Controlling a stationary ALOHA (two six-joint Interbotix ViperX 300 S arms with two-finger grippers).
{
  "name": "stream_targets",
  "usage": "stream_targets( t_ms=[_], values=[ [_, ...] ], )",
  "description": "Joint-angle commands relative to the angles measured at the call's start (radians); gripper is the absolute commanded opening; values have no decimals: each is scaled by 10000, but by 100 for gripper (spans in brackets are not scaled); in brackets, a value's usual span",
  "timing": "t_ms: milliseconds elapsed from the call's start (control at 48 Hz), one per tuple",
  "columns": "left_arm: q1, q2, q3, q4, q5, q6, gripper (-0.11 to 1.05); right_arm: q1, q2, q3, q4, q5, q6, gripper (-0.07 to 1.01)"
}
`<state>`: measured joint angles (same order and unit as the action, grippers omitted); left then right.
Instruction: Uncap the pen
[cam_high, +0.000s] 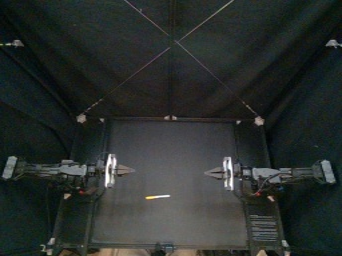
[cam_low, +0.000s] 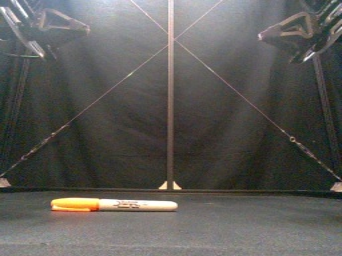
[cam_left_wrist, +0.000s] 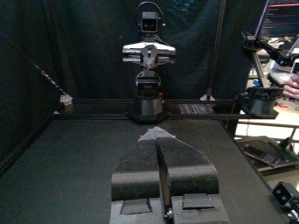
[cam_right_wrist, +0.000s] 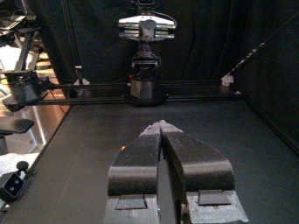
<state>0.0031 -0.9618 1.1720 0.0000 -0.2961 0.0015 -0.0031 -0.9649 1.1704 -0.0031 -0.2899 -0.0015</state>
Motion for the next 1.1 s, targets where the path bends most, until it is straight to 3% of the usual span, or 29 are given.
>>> stream_targets(
  t_ms=[21,125,188,375,521,667,938,1104],
  values=[
    [31,107,15,-31,-92,15,-9,-107,383,-215,77,-92,92,-3],
    [31,261,46,-31,-123,31,-3,-245,1212,-644,77,-92,107,-2],
    [0,491,77,-31,-123,0,-1,-276,2102,-1074,15,-92,107,-1],
    [-169,1595,138,-15,-123,15,1,-199,4740,-2347,-107,-77,92,0],
    [-184,2485,107,0,-92,15,2,-199,6796,-3267,-138,-77,107,4],
    [-184,2869,123,0,-46,15,6,-31,8237,-3973,-123,0,92,22],
    [-184,2930,215,-15,0,15,27,568,10278,-5262,-31,690,123,73],
    [-184,2930,276,-31,0,-15,43,736,11075,-5875,353,1135,107,90]
  ],
)
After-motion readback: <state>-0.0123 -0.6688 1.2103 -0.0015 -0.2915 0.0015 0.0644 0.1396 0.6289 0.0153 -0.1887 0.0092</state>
